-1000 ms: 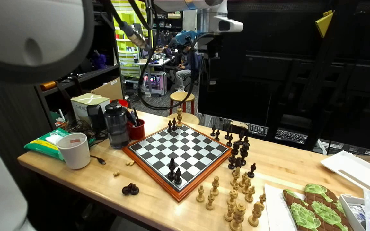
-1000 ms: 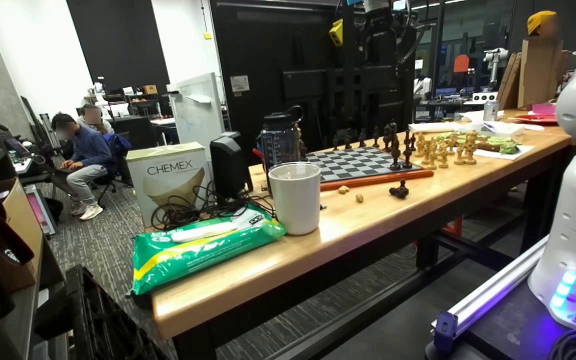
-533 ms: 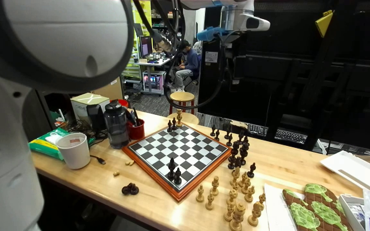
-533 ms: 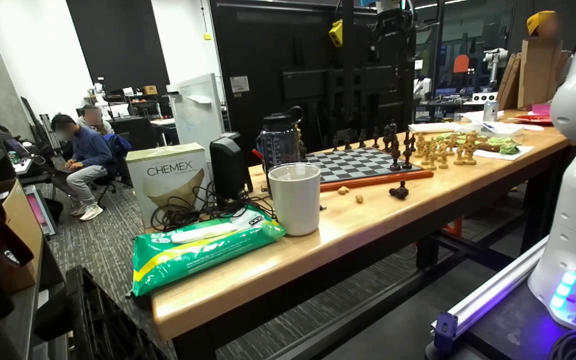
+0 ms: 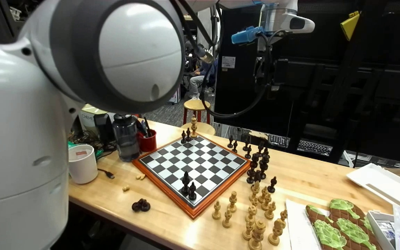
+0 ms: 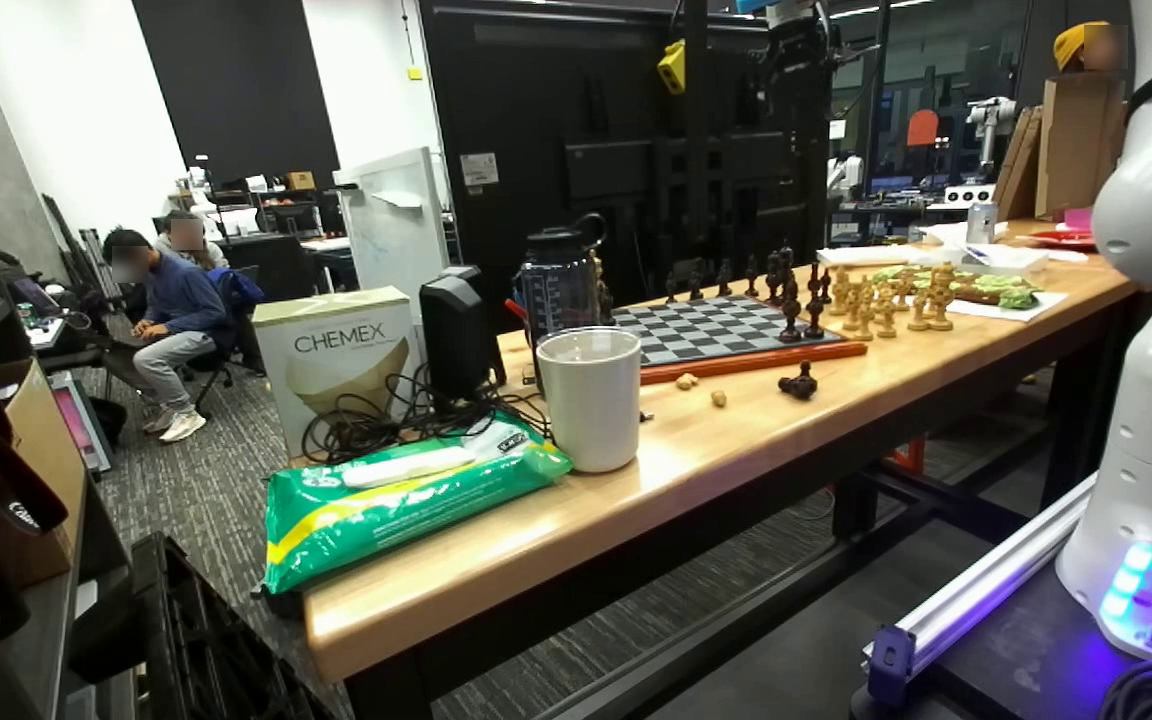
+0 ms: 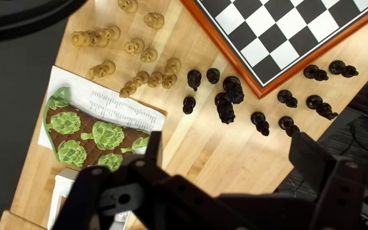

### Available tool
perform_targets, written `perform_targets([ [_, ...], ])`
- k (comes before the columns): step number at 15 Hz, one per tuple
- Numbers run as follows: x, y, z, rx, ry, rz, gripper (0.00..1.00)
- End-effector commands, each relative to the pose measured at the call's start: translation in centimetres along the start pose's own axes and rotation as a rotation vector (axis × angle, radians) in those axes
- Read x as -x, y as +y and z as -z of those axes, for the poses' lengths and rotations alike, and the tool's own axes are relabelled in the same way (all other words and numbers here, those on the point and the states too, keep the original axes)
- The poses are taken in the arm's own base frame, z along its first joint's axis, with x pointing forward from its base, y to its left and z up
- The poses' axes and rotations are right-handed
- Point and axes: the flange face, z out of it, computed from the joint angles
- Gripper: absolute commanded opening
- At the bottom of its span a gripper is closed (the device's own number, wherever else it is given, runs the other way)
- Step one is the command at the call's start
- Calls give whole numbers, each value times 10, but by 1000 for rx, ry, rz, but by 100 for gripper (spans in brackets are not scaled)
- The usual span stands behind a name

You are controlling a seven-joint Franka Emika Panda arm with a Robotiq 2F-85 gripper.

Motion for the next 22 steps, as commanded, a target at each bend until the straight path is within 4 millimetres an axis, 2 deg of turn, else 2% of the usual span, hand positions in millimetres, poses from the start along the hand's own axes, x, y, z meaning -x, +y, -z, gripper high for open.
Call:
perform_targets([
  [1,-14,1,7,-1,-7,12,100],
  [5,-32,0,-2,-9,-3,7,100],
  [12,-65,0,-29,-10,-22,10,100],
  [22,-94,-8,-71,-4,-65,-3,100],
])
